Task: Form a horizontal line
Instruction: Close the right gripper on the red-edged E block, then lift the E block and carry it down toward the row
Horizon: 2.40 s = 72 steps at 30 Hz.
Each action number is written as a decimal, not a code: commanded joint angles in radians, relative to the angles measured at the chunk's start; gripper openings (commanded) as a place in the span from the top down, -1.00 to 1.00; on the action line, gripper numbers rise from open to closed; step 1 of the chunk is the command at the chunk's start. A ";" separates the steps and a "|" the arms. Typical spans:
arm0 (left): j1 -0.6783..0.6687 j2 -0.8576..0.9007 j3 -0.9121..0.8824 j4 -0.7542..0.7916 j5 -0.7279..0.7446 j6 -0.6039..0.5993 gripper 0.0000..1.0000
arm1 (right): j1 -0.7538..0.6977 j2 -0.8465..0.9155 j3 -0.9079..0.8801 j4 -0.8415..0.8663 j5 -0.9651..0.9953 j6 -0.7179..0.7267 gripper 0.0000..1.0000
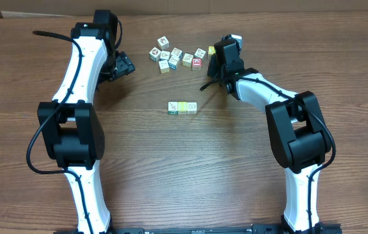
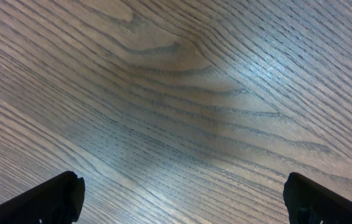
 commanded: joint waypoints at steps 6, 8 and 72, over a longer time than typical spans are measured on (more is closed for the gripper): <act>-0.003 0.010 0.018 0.001 -0.004 0.008 -1.00 | 0.005 0.000 0.000 0.003 0.002 -0.003 0.14; -0.003 0.010 0.018 0.001 -0.004 0.008 -1.00 | 0.005 0.002 0.000 0.002 0.002 -0.003 0.15; -0.003 0.010 0.018 0.001 -0.005 0.008 -1.00 | 0.005 -0.386 -0.053 -0.619 -0.313 0.005 0.44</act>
